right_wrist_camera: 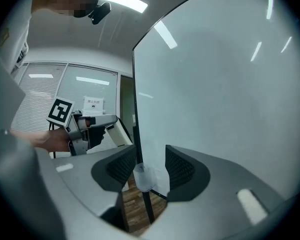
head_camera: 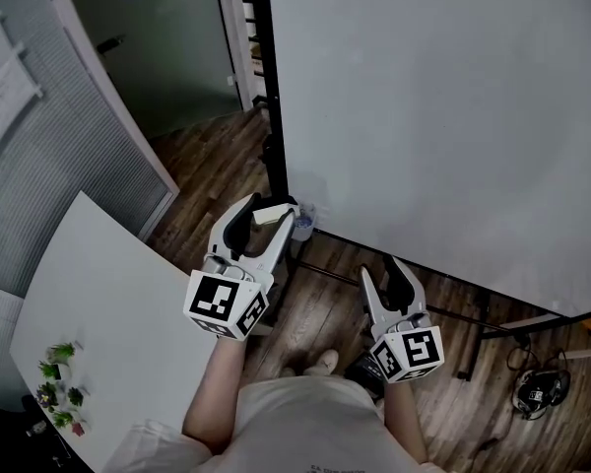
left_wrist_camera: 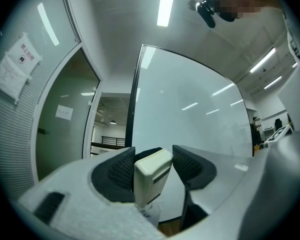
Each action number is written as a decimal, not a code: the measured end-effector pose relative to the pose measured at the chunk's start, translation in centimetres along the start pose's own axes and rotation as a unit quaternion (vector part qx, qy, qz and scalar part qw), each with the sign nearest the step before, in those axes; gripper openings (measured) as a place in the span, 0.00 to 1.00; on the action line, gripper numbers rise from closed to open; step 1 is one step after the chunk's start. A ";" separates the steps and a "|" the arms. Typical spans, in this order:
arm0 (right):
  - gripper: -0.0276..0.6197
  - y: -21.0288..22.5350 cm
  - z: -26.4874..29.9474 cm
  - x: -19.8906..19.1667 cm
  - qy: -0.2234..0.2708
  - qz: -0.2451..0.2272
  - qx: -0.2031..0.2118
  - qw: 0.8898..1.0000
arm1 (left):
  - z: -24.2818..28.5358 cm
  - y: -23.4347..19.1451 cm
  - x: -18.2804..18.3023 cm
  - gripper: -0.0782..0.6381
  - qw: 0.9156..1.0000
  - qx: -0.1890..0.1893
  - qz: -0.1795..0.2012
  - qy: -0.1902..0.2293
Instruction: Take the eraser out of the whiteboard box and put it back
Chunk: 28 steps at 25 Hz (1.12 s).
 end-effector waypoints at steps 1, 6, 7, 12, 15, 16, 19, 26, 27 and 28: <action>0.32 -0.2 0.0 0.0 0.000 0.001 0.001 1.000 | -0.4 0.0 -0.1 0.44 1.000 0.001 -0.001 -0.001; 0.32 -1.2 -0.2 0.0 0.004 0.017 0.005 1.000 | -1.9 -0.1 -0.2 0.44 1.000 0.004 -0.007 -0.003; 0.32 -1.3 -0.3 -0.1 0.005 0.026 0.007 1.000 | -2.1 -0.1 -0.4 0.44 1.000 0.004 -0.008 -0.004; 0.32 -1.6 -0.4 -0.5 0.004 0.044 0.005 0.999 | -2.7 -0.4 -0.8 0.44 1.000 0.006 -0.010 -0.009; 0.32 -1.4 -0.3 -0.8 0.003 0.047 0.002 0.999 | -2.5 -0.5 -1.1 0.44 1.000 0.003 -0.011 -0.012; 0.32 -1.3 -0.3 -0.9 0.003 0.048 0.001 0.999 | -2.4 -0.5 -1.3 0.44 1.000 0.002 -0.011 -0.013; 0.32 -0.9 -0.3 -1.1 0.001 0.049 -0.002 0.999 | -2.0 -0.4 -1.7 0.44 1.000 0.001 -0.012 -0.015; 0.32 1.0 0.5 -1.5 -0.006 0.055 -0.010 0.998 | 0.3 -0.2 -3.2 0.44 1.000 -0.007 -0.014 -0.026; 0.32 1.3 0.7 -1.5 -0.007 0.056 -0.011 0.998 | 0.7 -0.2 -3.4 0.44 1.000 -0.008 -0.014 -0.027; 0.32 1.6 0.8 -1.5 -0.009 0.056 -0.012 0.998 | 1.1 -0.1 -3.6 0.44 0.999 -0.008 -0.013 -0.029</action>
Point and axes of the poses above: the fingertips, and each gripper's own axes: z forward along the fingers, y to its right, x out of its top, the point moved 2 cm from there along -z, backward along the fingers, and after that the axes turned 13 degrees about z, right-handed, at the moved point
